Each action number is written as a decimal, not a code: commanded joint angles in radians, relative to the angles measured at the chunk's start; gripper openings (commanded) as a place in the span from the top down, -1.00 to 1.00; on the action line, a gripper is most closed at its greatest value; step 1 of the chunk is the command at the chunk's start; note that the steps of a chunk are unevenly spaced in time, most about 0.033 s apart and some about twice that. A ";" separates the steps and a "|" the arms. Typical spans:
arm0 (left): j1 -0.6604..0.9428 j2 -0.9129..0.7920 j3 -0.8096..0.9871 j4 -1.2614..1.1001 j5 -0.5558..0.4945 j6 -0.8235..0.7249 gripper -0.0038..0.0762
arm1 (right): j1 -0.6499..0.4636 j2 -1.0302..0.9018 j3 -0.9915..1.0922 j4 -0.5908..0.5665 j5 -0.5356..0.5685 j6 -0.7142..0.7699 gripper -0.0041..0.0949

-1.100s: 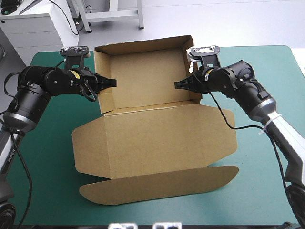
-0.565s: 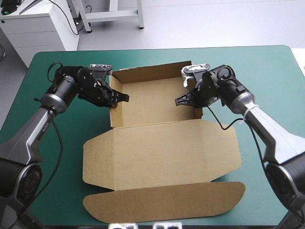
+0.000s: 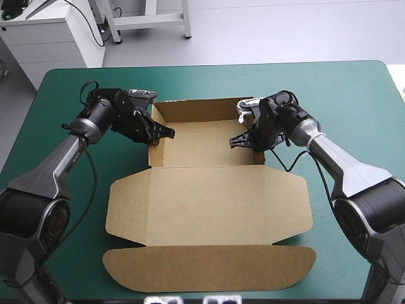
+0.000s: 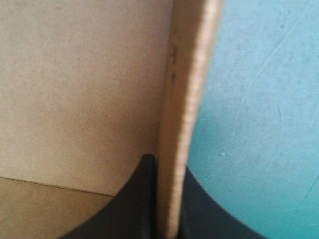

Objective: Fold the box

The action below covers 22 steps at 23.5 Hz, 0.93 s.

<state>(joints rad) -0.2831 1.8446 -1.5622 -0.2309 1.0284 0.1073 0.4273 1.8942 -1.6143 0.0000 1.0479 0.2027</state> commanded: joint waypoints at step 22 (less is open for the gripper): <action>-0.010 -0.125 -0.340 0.021 0.258 0.048 -0.33 | 0.012 -0.171 -0.295 -0.050 0.198 -0.081 -0.58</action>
<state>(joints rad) -0.2899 1.8334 -1.8559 -0.2695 1.2330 0.1694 0.4404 1.8139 -1.8735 -0.0208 1.2325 0.1292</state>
